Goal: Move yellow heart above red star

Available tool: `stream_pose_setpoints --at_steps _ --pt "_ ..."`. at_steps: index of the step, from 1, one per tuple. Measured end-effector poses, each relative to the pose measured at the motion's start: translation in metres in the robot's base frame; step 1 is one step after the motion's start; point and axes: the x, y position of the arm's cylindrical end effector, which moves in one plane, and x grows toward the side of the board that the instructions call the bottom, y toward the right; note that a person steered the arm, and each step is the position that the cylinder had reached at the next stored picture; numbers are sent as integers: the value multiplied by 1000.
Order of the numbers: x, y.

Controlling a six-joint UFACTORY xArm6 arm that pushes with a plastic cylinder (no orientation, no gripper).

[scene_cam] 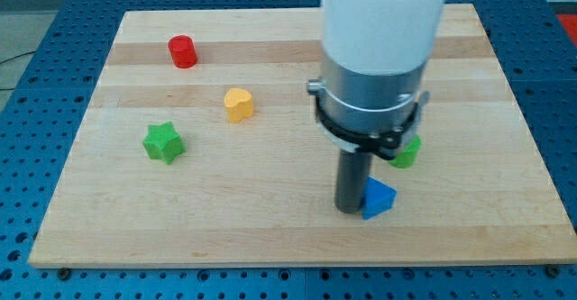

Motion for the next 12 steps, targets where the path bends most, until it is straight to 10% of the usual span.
stream_pose_setpoints --at_steps 2,3,6,12 --pt "-12 17" --pt "-106 -35" --pt "-118 -169" --pt "-205 -165"
